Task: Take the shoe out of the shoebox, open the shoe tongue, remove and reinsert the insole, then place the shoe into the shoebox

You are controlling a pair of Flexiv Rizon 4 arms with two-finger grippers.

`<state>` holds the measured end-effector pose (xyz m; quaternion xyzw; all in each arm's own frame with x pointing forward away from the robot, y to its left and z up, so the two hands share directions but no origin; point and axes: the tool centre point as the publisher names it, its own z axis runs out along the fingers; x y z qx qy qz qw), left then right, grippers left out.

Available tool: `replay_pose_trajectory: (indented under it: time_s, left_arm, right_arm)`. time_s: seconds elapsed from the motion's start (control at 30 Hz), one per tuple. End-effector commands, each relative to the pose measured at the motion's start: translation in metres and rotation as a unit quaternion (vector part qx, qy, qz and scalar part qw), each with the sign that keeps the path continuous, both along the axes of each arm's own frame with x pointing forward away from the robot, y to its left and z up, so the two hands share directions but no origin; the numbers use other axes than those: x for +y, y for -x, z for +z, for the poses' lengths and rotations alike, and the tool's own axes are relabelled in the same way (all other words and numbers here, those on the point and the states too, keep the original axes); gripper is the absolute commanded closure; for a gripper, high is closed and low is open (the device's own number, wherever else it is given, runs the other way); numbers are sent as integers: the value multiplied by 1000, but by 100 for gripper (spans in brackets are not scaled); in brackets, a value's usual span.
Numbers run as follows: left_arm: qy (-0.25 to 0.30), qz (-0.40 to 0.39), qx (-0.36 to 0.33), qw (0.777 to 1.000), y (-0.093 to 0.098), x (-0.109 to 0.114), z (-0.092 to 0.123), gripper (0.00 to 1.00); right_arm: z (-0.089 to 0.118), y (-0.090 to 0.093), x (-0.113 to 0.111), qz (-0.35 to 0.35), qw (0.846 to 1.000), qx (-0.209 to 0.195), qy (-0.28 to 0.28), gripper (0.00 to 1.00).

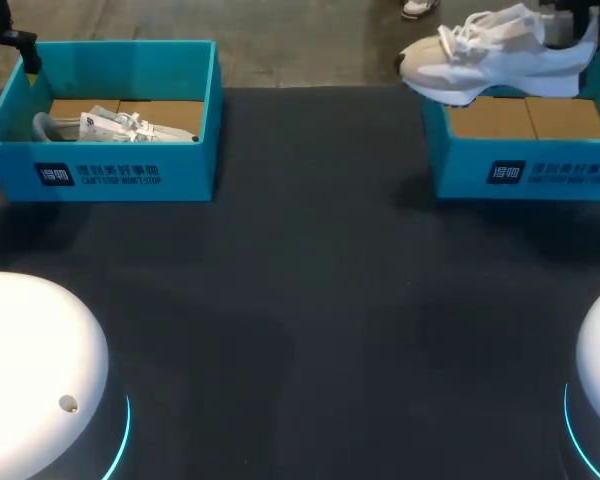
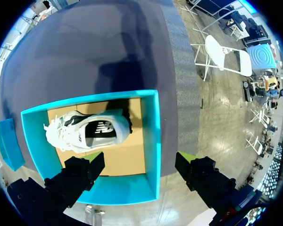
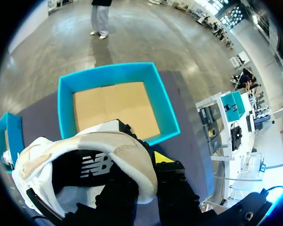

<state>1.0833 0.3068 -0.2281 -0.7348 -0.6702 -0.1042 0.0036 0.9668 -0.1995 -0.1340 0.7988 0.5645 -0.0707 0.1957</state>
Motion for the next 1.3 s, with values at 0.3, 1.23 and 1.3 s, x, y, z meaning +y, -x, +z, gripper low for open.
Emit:
replay_pose_trajectory:
  time_s: [0.3,1.23,1.3]
  left_arm:
    - [0,0,-2,1000,1,0,0,0]
    - [0,0,-2,1000,1,0,0,0]
    - [0,0,-2,1000,1,0,0,0]
  right_arm:
    - [9,67,58,20,999,-16,20,100]
    - [-19,215,179,64,996,19,61,100]
    - [-21,223,184,66,996,21,61,100]
